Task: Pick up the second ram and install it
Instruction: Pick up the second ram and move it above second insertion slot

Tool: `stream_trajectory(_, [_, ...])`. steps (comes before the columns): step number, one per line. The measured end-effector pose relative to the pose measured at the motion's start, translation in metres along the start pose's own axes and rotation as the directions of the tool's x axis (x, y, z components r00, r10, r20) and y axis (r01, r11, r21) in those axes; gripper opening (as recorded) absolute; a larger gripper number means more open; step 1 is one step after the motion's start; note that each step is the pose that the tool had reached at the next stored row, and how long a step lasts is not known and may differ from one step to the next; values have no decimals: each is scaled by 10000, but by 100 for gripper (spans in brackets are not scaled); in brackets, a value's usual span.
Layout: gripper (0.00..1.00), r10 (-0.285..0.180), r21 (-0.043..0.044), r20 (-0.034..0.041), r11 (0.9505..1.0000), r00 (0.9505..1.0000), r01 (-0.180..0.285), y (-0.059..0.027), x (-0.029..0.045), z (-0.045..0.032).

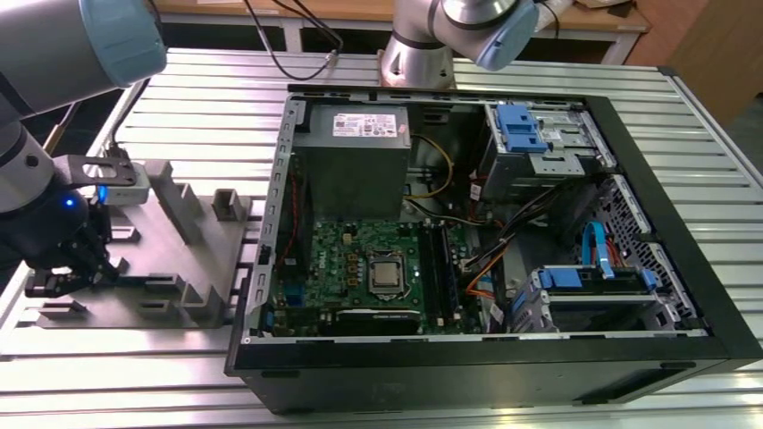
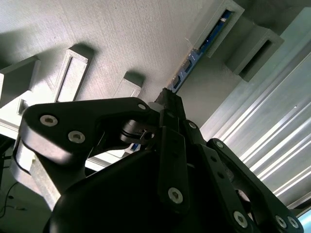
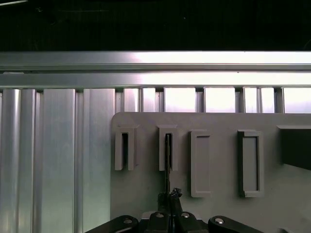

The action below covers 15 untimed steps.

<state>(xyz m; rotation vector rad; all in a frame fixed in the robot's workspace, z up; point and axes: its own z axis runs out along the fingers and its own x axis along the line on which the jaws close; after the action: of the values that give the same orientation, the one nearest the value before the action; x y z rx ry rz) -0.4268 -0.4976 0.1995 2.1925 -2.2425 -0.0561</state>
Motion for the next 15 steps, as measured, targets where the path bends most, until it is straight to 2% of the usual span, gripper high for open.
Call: stream_trajectory(15, [8, -1, 5, 4, 10000, 10000, 1, 0, 0, -4])
